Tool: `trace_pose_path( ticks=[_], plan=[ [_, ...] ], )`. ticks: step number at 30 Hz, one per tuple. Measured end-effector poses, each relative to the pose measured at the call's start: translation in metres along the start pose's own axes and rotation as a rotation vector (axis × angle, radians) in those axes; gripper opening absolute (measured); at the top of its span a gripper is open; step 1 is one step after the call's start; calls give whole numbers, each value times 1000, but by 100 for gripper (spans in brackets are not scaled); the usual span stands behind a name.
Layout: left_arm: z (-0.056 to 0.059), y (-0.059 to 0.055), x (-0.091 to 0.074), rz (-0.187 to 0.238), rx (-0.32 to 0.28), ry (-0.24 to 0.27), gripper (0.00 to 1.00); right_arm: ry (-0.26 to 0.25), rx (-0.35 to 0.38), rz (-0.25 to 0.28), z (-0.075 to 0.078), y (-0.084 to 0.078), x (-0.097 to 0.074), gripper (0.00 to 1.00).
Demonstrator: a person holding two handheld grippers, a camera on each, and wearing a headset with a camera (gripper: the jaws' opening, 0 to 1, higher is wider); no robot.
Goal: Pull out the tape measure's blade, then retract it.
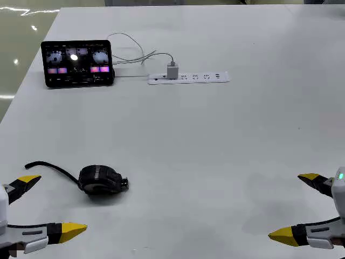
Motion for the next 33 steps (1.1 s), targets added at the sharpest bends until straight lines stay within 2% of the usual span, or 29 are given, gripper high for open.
trace_pose_path(
  ticks=[8, 18, 20, 23, 27, 33],
  plan=[
    [-1, -1, -1, -5, 1, 1, 99, 5, 0, -5, -4, -2, 0, 99],
    [0, -2, 1, -10, 5, -12, 99, -3, 1, -9, -1, -4, -3, 99],
    [-1, -1, 2, -9, 14, -20, 99, -4, 3, -12, 0, -3, -2, 99],
    [-3, -3, 4, -39, 39, -28, 99, -1, -3, -15, 0, 0, -1, 99],
    [-6, -3, 5, -44, 52, -45, 99, -2, -18, 8, 0, 6, 1, 99],
    [-11, 2, 9, -56, 125, -83, 99, 14, -28, 2, 3, 14, 5, 99]
  ],
)
Point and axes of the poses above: the centre of the closed fingertips' face, and the gripper's own axes: x roughly forward along the fingers, z roughly to its right, y roughly out of its top, the point moved 9 cm from there along -x, roughly backward along the fingers, and after that the axes turned 10 degrees about x, right-handed, at the moved point
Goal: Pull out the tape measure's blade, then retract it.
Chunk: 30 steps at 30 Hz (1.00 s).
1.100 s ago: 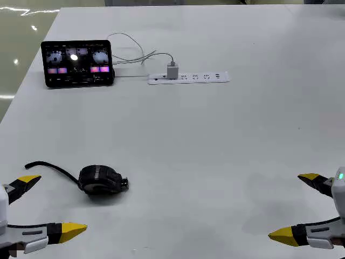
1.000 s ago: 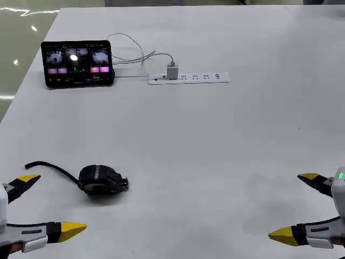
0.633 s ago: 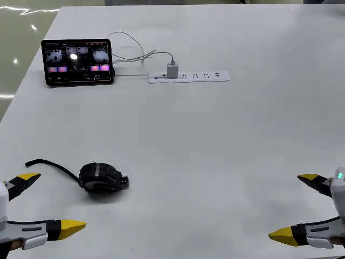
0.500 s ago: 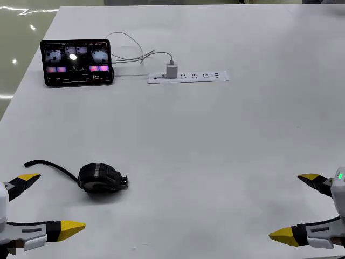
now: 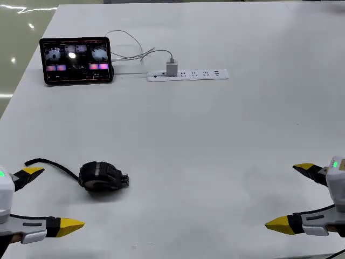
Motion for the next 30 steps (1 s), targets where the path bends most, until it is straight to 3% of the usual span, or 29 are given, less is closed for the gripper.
trace_pose_path(
  ticks=[8, 15, 27, 30],
  plan=[
    [-9, 8, 7, -16, 81, -27, 99, 11, -31, -30, 2, 5, 6, 99],
    [-17, 17, 14, -37, 138, -64, 99, 34, -49, -17, 2, 12, 10, 99],
    [-29, 32, 29, -82, 232, -148, 99, 68, -95, -9, 1, 27, 24, 99],
    [-31, 34, 36, -111, 252, -190, 98, 76, -108, -6, 2, 32, 28, 99]
  ],
)
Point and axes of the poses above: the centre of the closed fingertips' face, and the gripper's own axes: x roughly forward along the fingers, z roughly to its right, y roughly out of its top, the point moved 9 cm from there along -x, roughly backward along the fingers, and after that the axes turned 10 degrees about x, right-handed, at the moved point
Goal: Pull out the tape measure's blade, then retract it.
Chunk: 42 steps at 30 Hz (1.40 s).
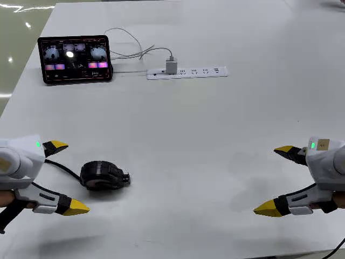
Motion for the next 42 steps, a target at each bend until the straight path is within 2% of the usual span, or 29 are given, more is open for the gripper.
trace_pose_path(
  ticks=[9, 11, 13, 14, 16, 22, 27, 30, 33, 42],
  plan=[
    [-6, 9, 15, -42, 71, -66, 96, 35, -33, -1, 4, 15, 13, 99],
    [-8, 10, 18, -60, 103, -82, 96, 45, -46, 0, 3, 19, 16, 99],
    [-10, 10, 22, -113, 172, -87, 96, 55, -46, -1, 1, 24, 19, 99],
    [-11, 10, 23, -133, 182, -94, 96, 61, -46, 2, 0, 27, 20, 99],
    [-13, 13, 26, -119, 166, -101, 96, 73, -59, 22, -2, 35, 23, 99],
    [-19, 21, 30, -114, 183, -112, 96, 96, -93, 29, -3, 50, 37, 99],
    [-19, 25, 32, -109, 192, -118, 96, 117, -125, 31, -5, 58, 48, 99],
    [-19, 26, 35, -104, 176, -128, 96, 137, -144, 36, -7, 65, 58, 99],
    [-16, 26, 38, -113, 177, -139, 96, 154, -156, 42, -11, 71, 68, 99],
    [-13, 27, 45, -129, 169, -156, 83, 209, -177, 42, -23, 85, 96, 99]
  ],
)
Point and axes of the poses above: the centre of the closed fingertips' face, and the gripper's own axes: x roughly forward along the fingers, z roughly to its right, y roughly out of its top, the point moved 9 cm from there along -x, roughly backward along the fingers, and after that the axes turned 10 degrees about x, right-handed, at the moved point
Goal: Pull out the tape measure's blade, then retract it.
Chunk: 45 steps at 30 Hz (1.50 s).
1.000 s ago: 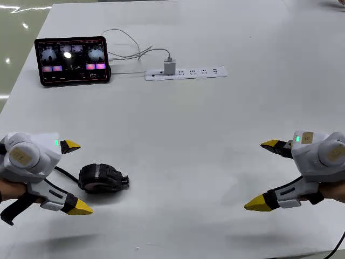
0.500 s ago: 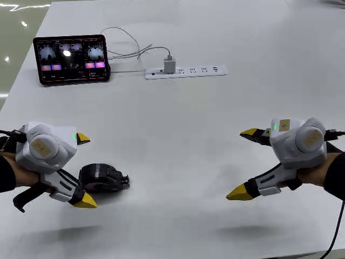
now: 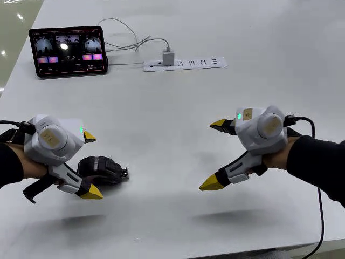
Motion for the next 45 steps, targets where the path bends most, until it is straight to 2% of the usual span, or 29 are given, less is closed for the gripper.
trace_pose_path(
  ticks=[2, 4, 10, 13, 17, 20, 21, 27, 34, 40, 45],
  plan=[
    [0, 0, 1, -7, 4, 1, 80, 5, -5, 5, 1, 3, 4, 99],
    [-1, 0, 0, -18, 18, 6, 72, 13, -3, 17, 1, 9, 8, 99],
    [-3, 1, 3, -8, 10, -10, 60, 38, -20, 35, -2, 23, 26, 99],
    [-3, 1, 4, -24, 40, -22, 50, 59, -25, 34, -6, 26, 33, 99],
    [-2, -1, 8, -44, 52, -33, 45, 72, -32, 34, -9, 29, 39, 99],
    [-1, -3, 12, -51, 90, -50, 32, 75, -48, 33, -10, 33, 45, 99],
    [-1, -3, 11, -55, 89, -33, 32, 75, -50, 33, -10, 34, 46, 99],
    [0, -2, 11, -58, 91, -40, 31, 85, -71, 25, -13, 39, 58, 99],
    [-1, -3, 11, -50, 89, -37, 31, 95, -78, 26, -17, 45, 75, 94],
    [2, -2, 12, -57, 116, -24, 30, 115, -86, 16, -25, 47, 91, 93],
    [2, -2, 11, -55, 120, -19, 30, 126, -94, 5, -28, 47, 101, 88]
  ],
)
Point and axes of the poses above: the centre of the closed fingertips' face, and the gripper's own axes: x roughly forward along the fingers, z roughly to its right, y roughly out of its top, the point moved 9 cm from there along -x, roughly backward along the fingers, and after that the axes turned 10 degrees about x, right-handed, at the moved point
